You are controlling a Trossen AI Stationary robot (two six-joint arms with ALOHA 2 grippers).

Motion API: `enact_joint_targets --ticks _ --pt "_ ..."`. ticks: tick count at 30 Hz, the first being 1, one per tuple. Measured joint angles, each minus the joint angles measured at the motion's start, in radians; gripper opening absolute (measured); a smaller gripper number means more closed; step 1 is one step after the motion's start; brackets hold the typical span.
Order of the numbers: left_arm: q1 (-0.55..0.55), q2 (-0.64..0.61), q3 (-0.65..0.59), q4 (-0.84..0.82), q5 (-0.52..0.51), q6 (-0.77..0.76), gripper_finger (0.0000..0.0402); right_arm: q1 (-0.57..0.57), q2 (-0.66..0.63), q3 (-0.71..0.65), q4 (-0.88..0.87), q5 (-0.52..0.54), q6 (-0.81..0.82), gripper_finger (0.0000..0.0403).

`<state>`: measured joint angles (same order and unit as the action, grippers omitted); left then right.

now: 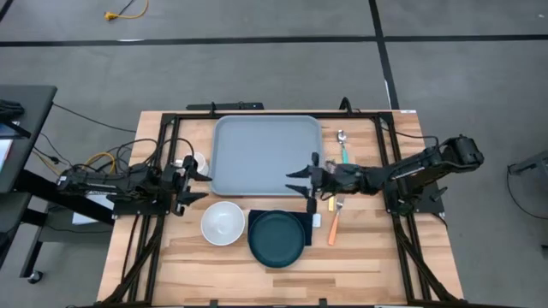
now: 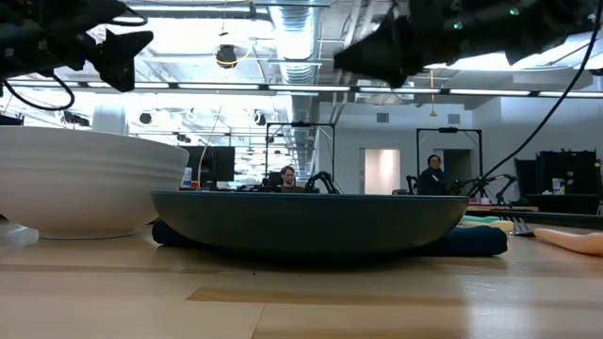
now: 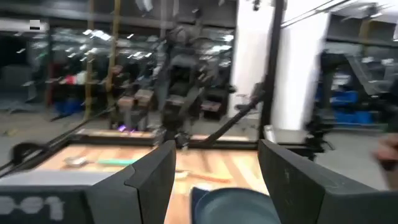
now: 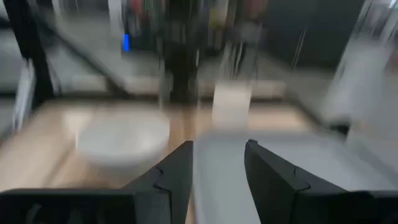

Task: Set up tray
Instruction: Put the white mug on the top left of the gray tray

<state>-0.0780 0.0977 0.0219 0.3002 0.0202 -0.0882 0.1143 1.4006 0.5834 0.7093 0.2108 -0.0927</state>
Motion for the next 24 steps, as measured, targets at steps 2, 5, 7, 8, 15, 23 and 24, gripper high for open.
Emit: enact_joint_targets --ticks 2,5,7,8,15,23,24 --pt "0.0 0.002 0.036 -0.031 -0.109 -0.012 0.0219 -0.013 0.0 -0.039 0.194 0.0 -0.031 0.0136" --pt "0.0 0.012 0.116 -0.128 -0.358 -0.027 0.0219 -0.032 -0.002 -0.051 0.318 0.002 -0.06 0.0136" --pt "0.001 0.034 0.185 -0.249 -0.483 -0.06 0.0219 -0.041 -0.021 -0.053 0.322 0.002 -0.086 0.0136" --pt "0.001 0.053 0.226 -0.31 -0.513 -0.085 0.0219 -0.044 -0.025 -0.052 0.33 0.001 -0.097 0.0136" --pt "0.0 0.281 0.561 -0.741 -0.552 -0.256 0.0219 -0.059 -0.033 -0.052 0.288 0.002 -0.1 0.0136" --pt "0.026 0.645 0.961 -1.303 -0.592 -0.396 0.0219 -0.057 -0.032 -0.052 0.109 0.001 -0.058 0.0136" --pt "0.032 0.684 0.995 -1.36 -0.576 -0.39 0.0219 -0.056 -0.032 -0.052 0.088 0.001 -0.045 0.0136"
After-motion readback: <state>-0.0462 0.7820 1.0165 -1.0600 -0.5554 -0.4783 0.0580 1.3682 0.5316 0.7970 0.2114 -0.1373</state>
